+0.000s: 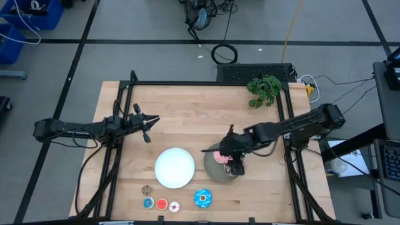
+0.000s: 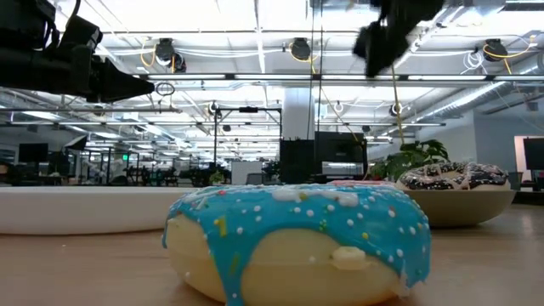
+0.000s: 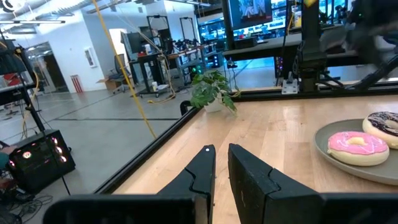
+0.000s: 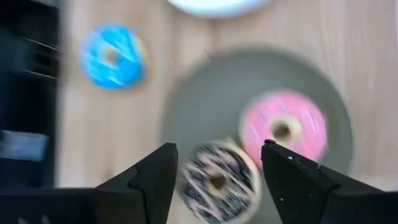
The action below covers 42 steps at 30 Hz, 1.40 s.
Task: Pick & Place donuts
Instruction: Put the large blue donut on the gray plate
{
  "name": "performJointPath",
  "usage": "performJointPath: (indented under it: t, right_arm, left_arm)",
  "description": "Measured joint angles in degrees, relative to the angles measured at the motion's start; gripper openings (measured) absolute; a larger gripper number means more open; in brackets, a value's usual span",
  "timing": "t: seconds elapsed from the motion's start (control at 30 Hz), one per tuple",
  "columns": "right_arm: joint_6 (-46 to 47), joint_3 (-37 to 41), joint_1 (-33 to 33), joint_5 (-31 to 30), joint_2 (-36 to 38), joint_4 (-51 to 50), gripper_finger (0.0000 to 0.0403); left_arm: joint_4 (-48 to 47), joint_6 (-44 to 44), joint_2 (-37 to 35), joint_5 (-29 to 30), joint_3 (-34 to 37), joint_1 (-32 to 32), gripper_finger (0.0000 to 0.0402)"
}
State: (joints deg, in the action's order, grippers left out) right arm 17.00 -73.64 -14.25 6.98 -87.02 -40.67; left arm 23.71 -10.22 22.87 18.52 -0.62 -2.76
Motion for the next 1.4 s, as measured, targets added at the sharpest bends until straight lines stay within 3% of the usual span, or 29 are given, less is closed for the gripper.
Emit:
performJointPath:
  t: [0.23,0.37,0.5,0.67,0.8,1.17,1.4]
  right_arm:
    - [-5.90,1.70,-5.63,-9.78,8.29,6.97,0.0134]
    - [-7.84,7.93,-8.09,-10.32,13.41,16.50,0.0062]
    - [-9.48,15.35,-10.34,-16.52,17.31,25.99,0.0007]
    - [-15.46,24.15,-13.27,-25.12,18.79,36.06,0.0019]
    - [-19.83,30.66,-15.57,-30.76,18.77,46.18,0.0005]
    - [-27.20,41.09,-16.73,-31.01,18.79,68.83,0.0006]
    - [-21.05,41.56,-16.73,-31.02,18.77,70.06,0.0001]
  left_arm:
    - [-1.16,0.00,0.00,-0.02,0.00,0.02,0.0051]
    - [-1.49,0.10,0.00,0.00,0.00,0.00,0.0051]
    - [-0.94,0.22,0.00,0.00,0.00,0.00,0.0051]
    - [1.41,-2.87,-0.02,0.81,0.00,-0.04,0.0051]
    - [1.43,-3.55,0.00,1.30,0.00,-0.04,0.0051]
    - [2.57,-1.63,-0.02,1.11,0.00,-0.04,0.0051]
    - [2.64,1.27,0.00,1.07,0.00,-0.04,0.0051]
